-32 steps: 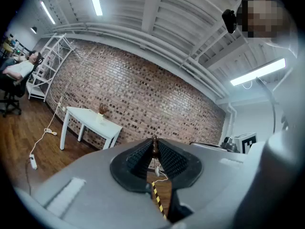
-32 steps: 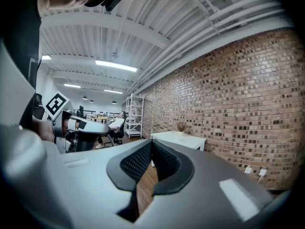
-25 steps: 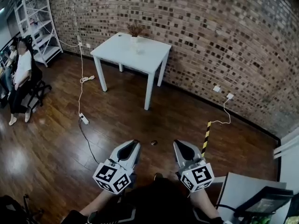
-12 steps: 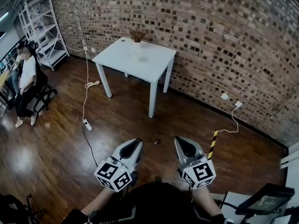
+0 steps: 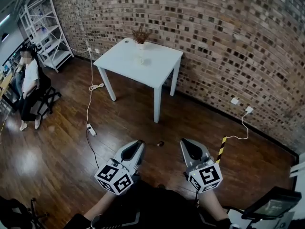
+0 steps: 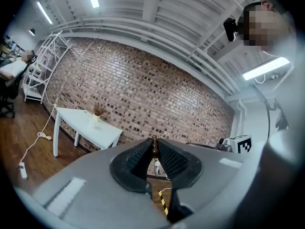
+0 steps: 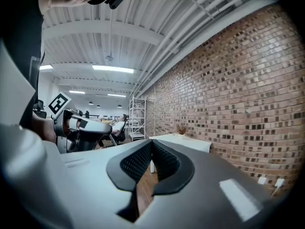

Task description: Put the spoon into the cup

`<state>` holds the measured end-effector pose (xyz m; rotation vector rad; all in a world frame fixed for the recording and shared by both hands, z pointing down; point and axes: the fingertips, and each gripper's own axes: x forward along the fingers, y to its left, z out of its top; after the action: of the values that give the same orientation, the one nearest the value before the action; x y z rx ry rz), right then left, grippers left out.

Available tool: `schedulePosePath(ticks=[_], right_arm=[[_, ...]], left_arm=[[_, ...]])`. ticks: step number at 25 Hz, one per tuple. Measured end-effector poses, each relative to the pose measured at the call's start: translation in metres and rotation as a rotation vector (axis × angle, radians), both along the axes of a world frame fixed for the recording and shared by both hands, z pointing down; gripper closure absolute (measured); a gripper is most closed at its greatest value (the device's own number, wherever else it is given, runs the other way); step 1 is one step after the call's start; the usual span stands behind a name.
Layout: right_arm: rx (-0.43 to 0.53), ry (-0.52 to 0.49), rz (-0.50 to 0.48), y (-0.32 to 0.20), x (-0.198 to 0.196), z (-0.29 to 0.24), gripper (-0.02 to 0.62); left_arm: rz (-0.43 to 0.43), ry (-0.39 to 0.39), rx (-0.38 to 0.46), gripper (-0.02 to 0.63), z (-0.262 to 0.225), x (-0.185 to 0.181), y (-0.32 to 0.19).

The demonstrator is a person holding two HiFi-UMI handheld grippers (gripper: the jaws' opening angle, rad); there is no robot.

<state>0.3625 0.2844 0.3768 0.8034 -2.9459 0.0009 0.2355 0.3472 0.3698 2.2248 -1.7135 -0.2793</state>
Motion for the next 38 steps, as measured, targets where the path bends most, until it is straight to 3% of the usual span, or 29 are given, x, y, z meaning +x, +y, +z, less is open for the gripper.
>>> schedulePosePath(ticks=[6, 24, 38], right_arm=[[-0.020, 0.000, 0.036, -0.041, -0.021, 0.004, 0.589], [-0.029, 0.013, 0.107, -0.149, -0.137, 0.000, 0.589], [-0.034, -0.009, 0.019, -0.285, -0.193, -0.004, 0.589]], left_arm=[[-0.007, 0.021, -0.021, 0.572, 0.005, -0.031, -0.038], [0.037, 0.029, -0.001, 0.572, 0.009, -0.163, -0.142], [-0.057, 0.024, -0.008, 0.572, -0.003, -0.220, -0.265]])
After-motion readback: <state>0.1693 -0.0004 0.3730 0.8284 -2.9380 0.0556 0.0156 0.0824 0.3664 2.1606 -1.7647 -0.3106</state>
